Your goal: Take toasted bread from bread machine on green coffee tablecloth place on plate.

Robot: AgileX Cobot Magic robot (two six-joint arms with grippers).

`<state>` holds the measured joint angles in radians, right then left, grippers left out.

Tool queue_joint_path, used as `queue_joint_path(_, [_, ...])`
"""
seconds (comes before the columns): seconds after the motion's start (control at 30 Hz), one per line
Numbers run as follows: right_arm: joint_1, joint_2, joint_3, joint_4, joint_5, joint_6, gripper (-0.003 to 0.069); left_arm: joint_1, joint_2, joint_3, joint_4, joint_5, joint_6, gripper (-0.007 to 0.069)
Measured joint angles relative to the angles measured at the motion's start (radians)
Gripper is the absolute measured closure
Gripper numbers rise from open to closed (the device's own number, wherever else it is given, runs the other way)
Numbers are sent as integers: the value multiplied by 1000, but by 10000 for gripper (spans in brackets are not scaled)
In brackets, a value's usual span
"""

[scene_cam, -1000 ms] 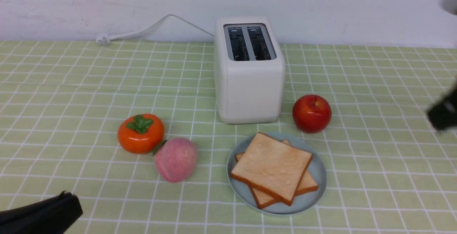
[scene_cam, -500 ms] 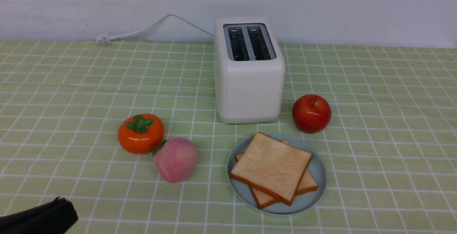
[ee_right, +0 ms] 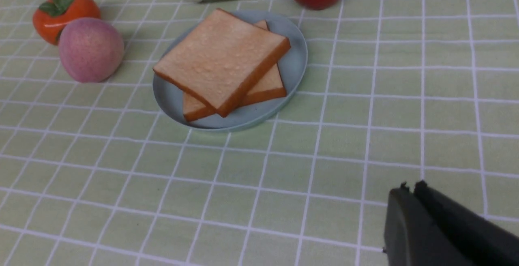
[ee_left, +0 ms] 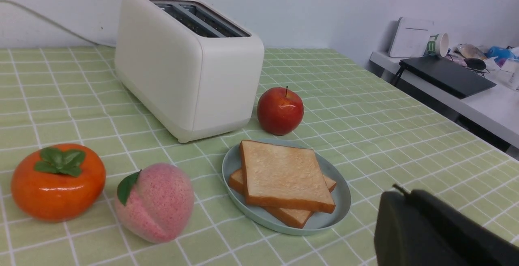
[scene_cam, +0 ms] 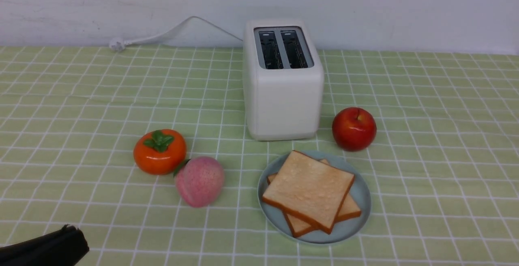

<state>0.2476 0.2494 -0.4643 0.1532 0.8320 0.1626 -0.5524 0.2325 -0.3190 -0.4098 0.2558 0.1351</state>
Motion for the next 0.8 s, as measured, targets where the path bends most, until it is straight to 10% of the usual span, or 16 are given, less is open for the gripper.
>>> queue_joint_path(0.27, [-17, -18, 39, -71, -76, 1, 648, 0, 0, 0, 0, 1, 0, 634])
queue_joint_path(0.53, [-170, -218, 407, -182, -493, -65, 679, 0, 0, 0, 0, 3, 0, 627])
queue_joint_path(0.8, [-176, -260, 482, -194, -445, -72, 679, 0, 0, 0, -1, 11, 0, 623])
